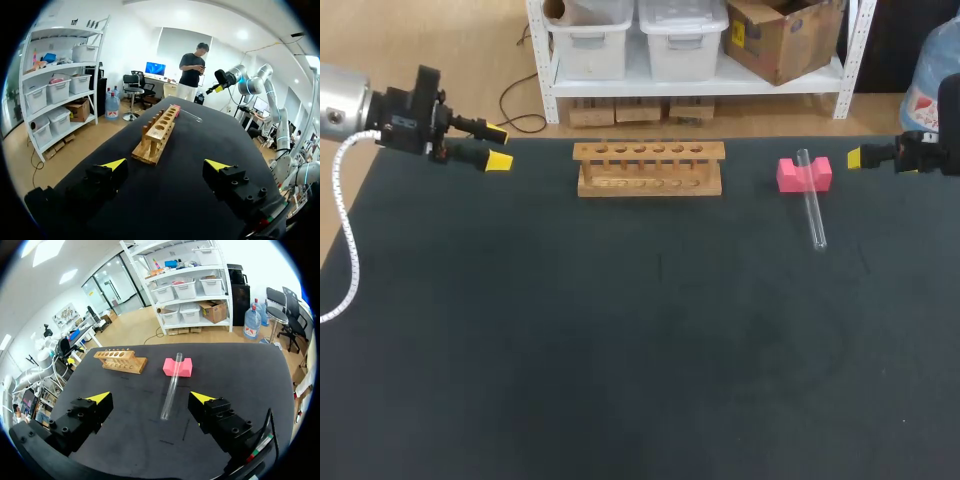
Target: Grasp the test tube, adjust it, and insert it.
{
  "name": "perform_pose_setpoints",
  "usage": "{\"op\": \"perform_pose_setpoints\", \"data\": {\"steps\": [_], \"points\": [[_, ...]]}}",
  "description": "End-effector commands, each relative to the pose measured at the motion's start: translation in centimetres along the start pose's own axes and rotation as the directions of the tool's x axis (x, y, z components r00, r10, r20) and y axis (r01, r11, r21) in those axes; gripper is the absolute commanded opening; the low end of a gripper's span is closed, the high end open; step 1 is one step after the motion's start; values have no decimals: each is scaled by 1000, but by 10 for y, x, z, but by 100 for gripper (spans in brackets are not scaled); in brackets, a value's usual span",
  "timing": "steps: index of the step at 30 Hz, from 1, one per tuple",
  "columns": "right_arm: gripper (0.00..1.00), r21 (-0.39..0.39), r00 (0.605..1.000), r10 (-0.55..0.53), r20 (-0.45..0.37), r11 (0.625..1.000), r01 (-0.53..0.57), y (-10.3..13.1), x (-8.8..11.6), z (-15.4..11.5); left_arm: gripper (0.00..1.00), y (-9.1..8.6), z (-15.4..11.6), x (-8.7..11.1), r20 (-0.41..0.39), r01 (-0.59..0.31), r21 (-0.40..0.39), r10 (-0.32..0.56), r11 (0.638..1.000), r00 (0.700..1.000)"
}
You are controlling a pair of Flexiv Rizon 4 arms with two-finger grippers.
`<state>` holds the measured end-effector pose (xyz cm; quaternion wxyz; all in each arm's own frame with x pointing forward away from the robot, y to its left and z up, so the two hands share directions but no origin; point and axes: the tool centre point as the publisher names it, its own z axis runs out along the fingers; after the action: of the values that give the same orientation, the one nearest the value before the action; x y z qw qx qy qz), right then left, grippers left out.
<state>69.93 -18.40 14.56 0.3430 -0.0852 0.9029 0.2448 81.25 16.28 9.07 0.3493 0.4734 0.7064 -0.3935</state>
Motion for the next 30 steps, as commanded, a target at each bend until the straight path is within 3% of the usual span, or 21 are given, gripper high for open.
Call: {"op": "perform_pose_setpoints", "data": {"steps": [1,12,23,30], "points": [[100,45,1000,-9,-12,999,10,3,-1,4,100,-1,0,1,1,-1,-3,1,1000,1000],[100,303,996,-76,-49,949,88,-2,-7,44,100,-1,0,1,1,-1,-3,1,1000,1000],[100,479,991,-121,-51,868,131,-10,-6,90,100,-1,0,1,1,-1,-3,1,1000,1000],[100,569,992,-106,-70,812,127,-17,2,102,100,-1,0,1,1,-1,-3,1,1000,1000]]}}
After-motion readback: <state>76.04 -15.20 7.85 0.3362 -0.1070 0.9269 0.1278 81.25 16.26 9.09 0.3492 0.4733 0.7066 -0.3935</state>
